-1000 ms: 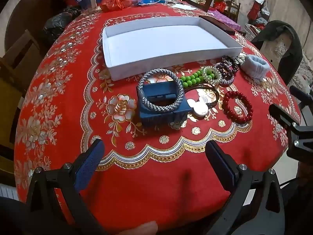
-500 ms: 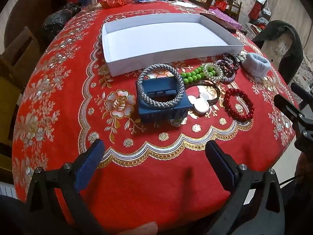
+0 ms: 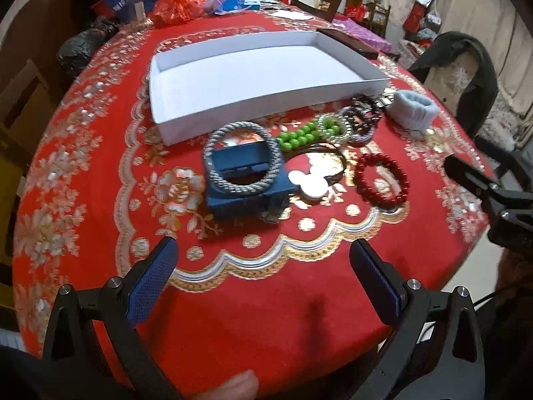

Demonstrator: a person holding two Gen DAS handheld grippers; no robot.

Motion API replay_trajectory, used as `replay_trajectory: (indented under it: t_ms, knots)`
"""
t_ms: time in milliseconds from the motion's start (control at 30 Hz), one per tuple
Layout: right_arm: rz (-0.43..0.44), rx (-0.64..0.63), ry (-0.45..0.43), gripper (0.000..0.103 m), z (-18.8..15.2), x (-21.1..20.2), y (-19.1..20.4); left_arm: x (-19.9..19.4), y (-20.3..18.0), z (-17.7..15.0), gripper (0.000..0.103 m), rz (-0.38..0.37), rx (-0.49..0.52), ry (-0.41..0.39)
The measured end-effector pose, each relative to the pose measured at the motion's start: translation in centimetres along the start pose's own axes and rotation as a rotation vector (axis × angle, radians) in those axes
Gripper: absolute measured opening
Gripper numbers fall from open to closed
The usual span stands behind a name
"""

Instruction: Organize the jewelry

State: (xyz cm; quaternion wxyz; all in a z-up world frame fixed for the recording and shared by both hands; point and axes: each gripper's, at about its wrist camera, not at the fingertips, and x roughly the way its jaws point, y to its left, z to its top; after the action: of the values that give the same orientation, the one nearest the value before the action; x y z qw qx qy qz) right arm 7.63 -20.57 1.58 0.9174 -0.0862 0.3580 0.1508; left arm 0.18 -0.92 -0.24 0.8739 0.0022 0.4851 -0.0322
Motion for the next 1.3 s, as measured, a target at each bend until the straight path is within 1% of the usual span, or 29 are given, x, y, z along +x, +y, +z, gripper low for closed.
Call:
replay_trajectory:
  t_ms: [100, 167, 267, 400, 567, 733, 833, 900, 967, 1067, 1300]
  knots:
    - [-0.017, 0.008, 0.014, 0.103, -0.1, 0.2, -0.3, 0.0, 0.0, 0.0, 0.103, -0.006, 0.004, 0.010]
    - [-0.022, 0.019, 0.027, 0.102, -0.1, 0.4, -0.5, 0.1, 0.1, -0.2, 0.103, 0.006, 0.004, 0.012]
    - [-0.014, 0.024, 0.023, 0.103, -0.2, 0.3, -0.6, 0.4, 0.3, -0.2, 0.103, -0.008, -0.009, 0.024]
    - [-0.012, -0.006, 0.021, 0.103, -0.3, 0.3, 0.1, 0.5, 0.6, -0.4, 0.103, -0.054, -0.034, 0.033]
    - [-0.008, -0.003, 0.029, 0.103, -0.3, 0.4, 0.2, 0.5, 0.7, -0.4, 0.103, -0.070, -0.057, 0.033]
    - [-0.009, -0.004, 0.034, 0.103, -0.3, 0.5, 0.5, 0.7, 1.3, -0.5, 0.103, -0.050, -0.090, 0.034]
    - [-0.008, -0.009, 0.040, 0.103, -0.3, 0.7, 0.6, 0.9, 1.3, -0.6, 0.102, -0.016, -0.085, 0.033]
    - [-0.011, -0.012, 0.042, 0.103, -0.4, 0.8, 0.7, 0.9, 1.4, -0.6, 0.103, -0.025, -0.090, 0.035]
    - [-0.009, -0.011, 0.046, 0.103, -0.4, 0.8, 0.7, 0.9, 1.4, -0.7, 0.103, -0.009, -0.084, 0.031]
    - [-0.009, -0.010, 0.048, 0.103, -0.5, 0.9, 0.7, 1.0, 1.4, -0.6, 0.103, -0.016, -0.084, 0.032]
    - [-0.009, -0.010, 0.048, 0.103, -0.5, 0.9, 0.7, 1.1, 1.4, -0.6, 0.103, -0.006, -0.081, 0.036]
